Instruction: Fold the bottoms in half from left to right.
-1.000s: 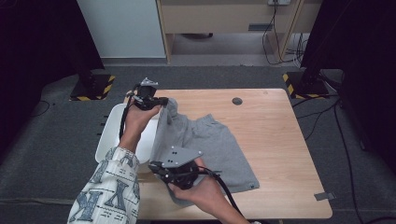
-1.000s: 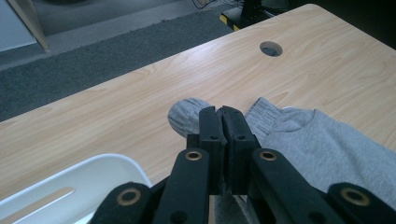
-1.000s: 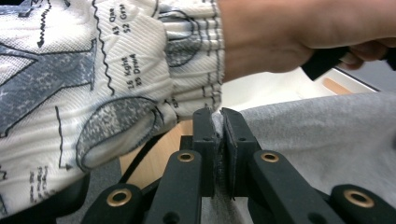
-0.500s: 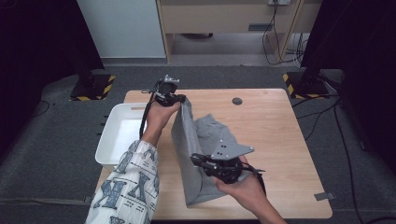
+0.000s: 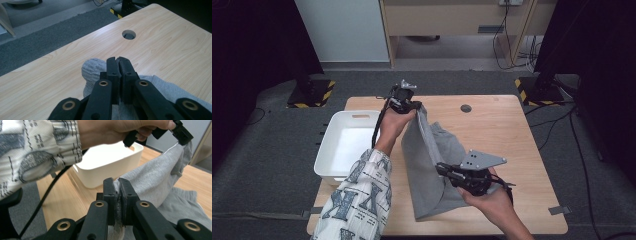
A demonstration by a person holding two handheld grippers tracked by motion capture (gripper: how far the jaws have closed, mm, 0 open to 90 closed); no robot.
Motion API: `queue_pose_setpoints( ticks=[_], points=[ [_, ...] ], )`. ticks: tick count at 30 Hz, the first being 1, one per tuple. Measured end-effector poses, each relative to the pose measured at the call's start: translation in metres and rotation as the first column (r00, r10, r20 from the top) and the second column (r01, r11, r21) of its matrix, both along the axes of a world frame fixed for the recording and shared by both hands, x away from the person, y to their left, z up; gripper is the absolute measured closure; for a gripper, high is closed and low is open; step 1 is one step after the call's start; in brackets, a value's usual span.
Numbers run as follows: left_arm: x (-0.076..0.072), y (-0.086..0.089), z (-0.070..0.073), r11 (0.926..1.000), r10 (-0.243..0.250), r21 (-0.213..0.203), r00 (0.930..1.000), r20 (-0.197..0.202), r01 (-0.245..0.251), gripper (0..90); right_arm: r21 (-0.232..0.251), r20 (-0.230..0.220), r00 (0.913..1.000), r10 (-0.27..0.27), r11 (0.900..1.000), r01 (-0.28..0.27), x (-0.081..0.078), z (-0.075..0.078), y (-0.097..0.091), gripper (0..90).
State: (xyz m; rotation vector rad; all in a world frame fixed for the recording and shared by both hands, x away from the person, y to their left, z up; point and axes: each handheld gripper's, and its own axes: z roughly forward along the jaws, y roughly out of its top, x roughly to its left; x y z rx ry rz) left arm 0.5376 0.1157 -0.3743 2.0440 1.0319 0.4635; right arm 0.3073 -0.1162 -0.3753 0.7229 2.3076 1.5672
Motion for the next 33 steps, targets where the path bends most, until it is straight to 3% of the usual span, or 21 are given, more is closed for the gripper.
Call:
queue_pose_setpoints(
  ticks=[4, 10, 16, 20, 33],
  points=[
    [0.002, -0.005, -0.006, 1.0000, -0.005, -0.006, 1.0000, 0.000, 0.005, 87.6, -0.020, -0.020, 0.9995, -0.026, 0.9995, 0.026, 0.004, -0.013, -0.012, 85.1],
    [0.003, -0.012, -0.009, 0.9999, -0.012, -0.010, 0.9999, 0.004, 0.012, 87.6, -0.019, -0.028, 0.9984, -0.048, 0.9987, 0.048, 0.005, -0.015, -0.025, 85.1],
    [0.003, -0.019, -0.016, 0.9997, -0.023, -0.011, 0.9997, -0.008, 0.023, 87.6, -0.050, -0.042, 0.9967, -0.070, 0.9965, 0.068, 0.005, -0.025, -0.038, 85.0],
    [0.003, -0.024, -0.020, 0.9993, -0.034, -0.016, 0.9994, 0.001, 0.034, 87.6, -0.074, -0.047, 0.9962, -0.073, 0.9949, 0.070, 0.005, -0.033, -0.043, 85.0],
    [0.003, -0.030, -0.021, 0.9991, -0.039, -0.019, 0.9992, 0.014, 0.039, 87.7, -0.087, -0.053, 0.9943, -0.093, 0.9923, 0.088, 0.003, -0.042, -0.053, 85.1]
  ],
)
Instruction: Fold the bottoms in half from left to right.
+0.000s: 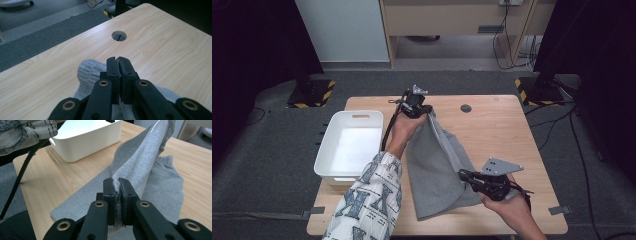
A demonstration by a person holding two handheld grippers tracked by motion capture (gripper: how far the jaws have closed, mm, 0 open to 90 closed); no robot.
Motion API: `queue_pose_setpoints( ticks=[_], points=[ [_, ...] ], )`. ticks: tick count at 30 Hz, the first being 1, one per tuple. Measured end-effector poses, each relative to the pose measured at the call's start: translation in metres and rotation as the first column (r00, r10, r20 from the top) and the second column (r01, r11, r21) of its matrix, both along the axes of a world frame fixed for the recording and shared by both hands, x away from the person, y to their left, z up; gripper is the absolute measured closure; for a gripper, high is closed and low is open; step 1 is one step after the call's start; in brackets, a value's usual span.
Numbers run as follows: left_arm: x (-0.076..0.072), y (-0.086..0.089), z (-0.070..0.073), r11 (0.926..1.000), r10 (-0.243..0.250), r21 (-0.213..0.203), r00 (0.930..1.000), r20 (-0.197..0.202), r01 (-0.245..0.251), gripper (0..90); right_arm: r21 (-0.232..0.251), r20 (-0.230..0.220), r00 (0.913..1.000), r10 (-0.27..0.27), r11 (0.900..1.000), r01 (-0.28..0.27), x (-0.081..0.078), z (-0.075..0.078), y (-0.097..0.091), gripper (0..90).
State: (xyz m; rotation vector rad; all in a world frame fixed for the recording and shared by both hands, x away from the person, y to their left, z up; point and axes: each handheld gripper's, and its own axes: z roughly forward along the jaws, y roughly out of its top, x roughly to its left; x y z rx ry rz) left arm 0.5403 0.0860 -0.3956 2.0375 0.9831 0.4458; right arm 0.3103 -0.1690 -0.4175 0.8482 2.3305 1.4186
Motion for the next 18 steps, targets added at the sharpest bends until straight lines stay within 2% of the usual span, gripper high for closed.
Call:
queue_pose_setpoints(
  ticks=[13, 18],
  points=[
    [0.0007, -0.0023, -0.0024, 1.0000, -0.002, 0.000, 1.0000, 0.000, 0.002, 87.6, -0.013, 0.001, 1.0000, -0.001, 0.9999, 0.001, -0.0011, -0.0018, -0.0022, 85.1],
    [0.0004, -0.0011, -0.0039, 1.0000, 0.001, -0.004, 1.0000, 0.002, -0.001, 87.6, -0.028, 0.016, 0.9997, -0.019, 0.9994, 0.020, -0.0008, -0.0023, -0.0029, 85.1]
  ],
)
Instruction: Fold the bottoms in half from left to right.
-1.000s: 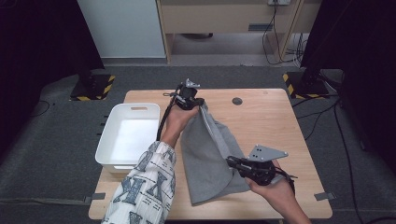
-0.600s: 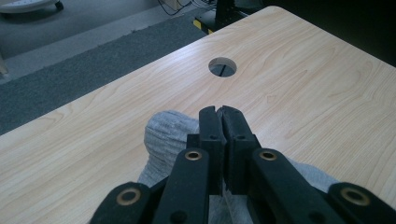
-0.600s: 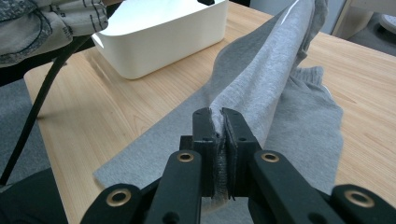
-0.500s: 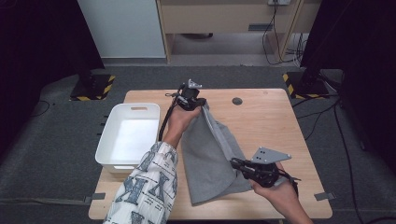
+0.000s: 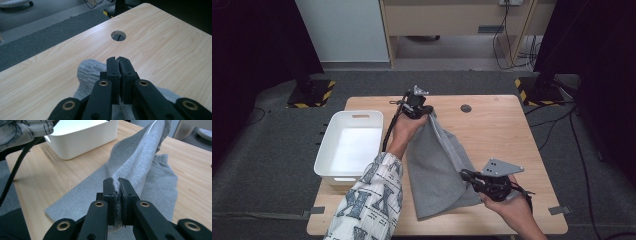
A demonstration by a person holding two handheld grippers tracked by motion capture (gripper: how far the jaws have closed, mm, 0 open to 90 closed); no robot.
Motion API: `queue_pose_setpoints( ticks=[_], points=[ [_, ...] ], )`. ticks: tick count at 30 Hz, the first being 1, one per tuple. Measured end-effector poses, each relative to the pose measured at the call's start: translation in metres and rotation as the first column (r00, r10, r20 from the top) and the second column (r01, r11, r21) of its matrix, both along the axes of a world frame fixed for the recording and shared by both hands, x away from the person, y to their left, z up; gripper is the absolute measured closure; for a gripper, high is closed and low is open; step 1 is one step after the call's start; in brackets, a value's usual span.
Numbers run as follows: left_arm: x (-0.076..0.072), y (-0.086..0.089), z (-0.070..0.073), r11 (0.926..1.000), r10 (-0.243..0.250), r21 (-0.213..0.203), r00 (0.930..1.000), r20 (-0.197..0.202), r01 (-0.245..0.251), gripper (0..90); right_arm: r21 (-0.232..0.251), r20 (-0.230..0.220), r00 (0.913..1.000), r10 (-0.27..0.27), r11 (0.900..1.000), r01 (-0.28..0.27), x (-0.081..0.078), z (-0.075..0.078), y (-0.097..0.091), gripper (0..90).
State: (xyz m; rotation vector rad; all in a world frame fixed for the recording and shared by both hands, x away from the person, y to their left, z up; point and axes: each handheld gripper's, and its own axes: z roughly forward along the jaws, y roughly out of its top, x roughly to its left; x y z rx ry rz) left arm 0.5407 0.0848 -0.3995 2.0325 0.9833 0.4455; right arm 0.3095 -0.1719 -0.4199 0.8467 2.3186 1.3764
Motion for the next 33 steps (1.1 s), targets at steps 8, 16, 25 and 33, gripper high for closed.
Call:
queue_pose_setpoints(
  ticks=[8, 16, 25, 33],
  points=[
    [0.000, 0.001, -0.003, 1.0000, 0.002, -0.004, 1.0000, -0.001, -0.002, 87.6, -0.021, 0.008, 0.9999, -0.015, 0.9997, 0.015, 0.002, -0.002, -0.002, 85.0],
    [-0.002, -0.004, -0.006, 1.0000, -0.001, -0.007, 1.0000, 0.002, 0.001, 87.6, -0.033, 0.005, 0.9996, -0.026, 0.9991, 0.026, 0.003, -0.006, -0.006, 84.9],
    [-0.004, -0.008, -0.010, 0.9999, -0.004, -0.010, 1.0000, 0.006, 0.004, 87.5, -0.052, -0.004, 0.9993, -0.038, 0.9980, 0.038, 0.004, -0.013, -0.009, 84.8],
    [-0.004, -0.010, -0.012, 0.9998, -0.012, -0.013, 0.9999, 0.006, 0.012, 87.5, -0.073, -0.008, 0.9989, -0.047, 0.9963, 0.046, 0.005, -0.019, -0.012, 84.7]
  ],
)
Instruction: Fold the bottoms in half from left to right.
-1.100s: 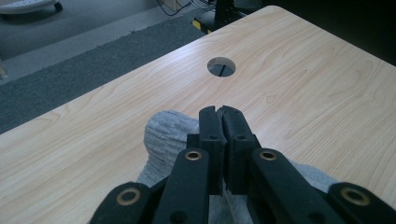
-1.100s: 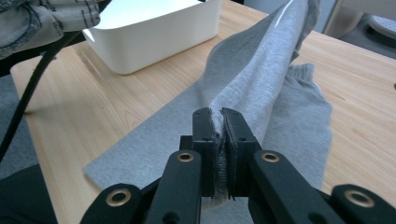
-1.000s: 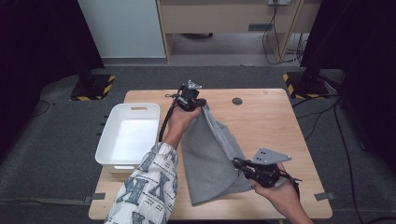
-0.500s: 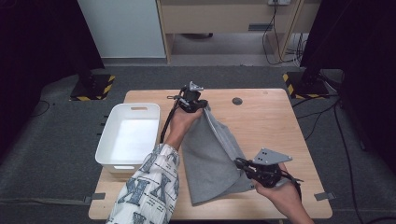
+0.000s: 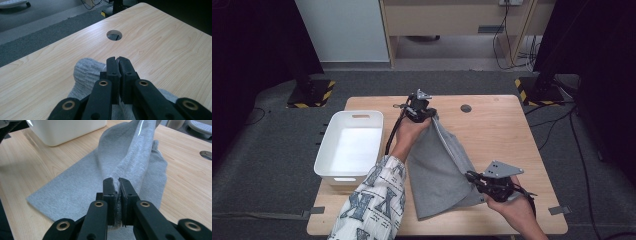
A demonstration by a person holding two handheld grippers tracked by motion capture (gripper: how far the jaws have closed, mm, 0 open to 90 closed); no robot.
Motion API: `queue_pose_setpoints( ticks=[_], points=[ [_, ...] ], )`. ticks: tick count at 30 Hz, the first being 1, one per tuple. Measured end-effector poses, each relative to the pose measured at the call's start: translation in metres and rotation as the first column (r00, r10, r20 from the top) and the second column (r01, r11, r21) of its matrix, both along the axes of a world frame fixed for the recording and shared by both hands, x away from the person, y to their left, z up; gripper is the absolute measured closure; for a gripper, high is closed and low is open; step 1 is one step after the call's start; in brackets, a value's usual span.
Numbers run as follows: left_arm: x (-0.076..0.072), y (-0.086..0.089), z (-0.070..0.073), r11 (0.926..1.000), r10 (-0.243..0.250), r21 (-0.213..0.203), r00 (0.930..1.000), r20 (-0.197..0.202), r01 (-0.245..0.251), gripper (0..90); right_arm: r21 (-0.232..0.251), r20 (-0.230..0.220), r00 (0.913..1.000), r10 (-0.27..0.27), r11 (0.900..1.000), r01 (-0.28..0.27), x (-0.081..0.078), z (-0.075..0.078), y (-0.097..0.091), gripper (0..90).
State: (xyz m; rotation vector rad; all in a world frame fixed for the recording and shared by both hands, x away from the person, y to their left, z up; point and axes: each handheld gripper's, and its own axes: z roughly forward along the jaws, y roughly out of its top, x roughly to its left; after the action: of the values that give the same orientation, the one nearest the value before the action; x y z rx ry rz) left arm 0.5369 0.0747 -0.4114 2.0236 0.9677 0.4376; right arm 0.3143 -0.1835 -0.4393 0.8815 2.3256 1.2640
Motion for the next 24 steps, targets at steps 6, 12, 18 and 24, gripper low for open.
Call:
queue_pose_setpoints(
  ticks=[6, 12, 18, 24],
  points=[
    [0.000, -0.002, -0.003, 1.0000, -0.002, 0.000, 1.0000, 0.002, 0.002, 87.4, -0.005, -0.007, 0.9999, -0.012, 0.9999, 0.012, 0.001, -0.005, 0.000, 84.5],
    [-0.002, -0.002, -0.010, 1.0000, 0.000, -0.002, 1.0000, -0.001, 0.000, 87.4, -0.008, -0.014, 0.9997, -0.021, 0.9998, 0.020, 0.002, -0.012, -0.002, 84.3],
    [-0.003, -0.004, -0.011, 1.0000, 0.000, -0.001, 1.0000, 0.000, 0.000, 87.3, -0.011, -0.015, 0.9998, -0.013, 0.9999, 0.013, 0.001, -0.018, 0.003, 84.1],
    [-0.005, -0.007, -0.017, 0.9999, 0.001, 0.011, 1.0000, -0.005, -0.001, 87.2, -0.020, -0.014, 0.9995, -0.028, 0.9994, 0.028, 0.001, -0.020, 0.003, 83.9]
  ],
)
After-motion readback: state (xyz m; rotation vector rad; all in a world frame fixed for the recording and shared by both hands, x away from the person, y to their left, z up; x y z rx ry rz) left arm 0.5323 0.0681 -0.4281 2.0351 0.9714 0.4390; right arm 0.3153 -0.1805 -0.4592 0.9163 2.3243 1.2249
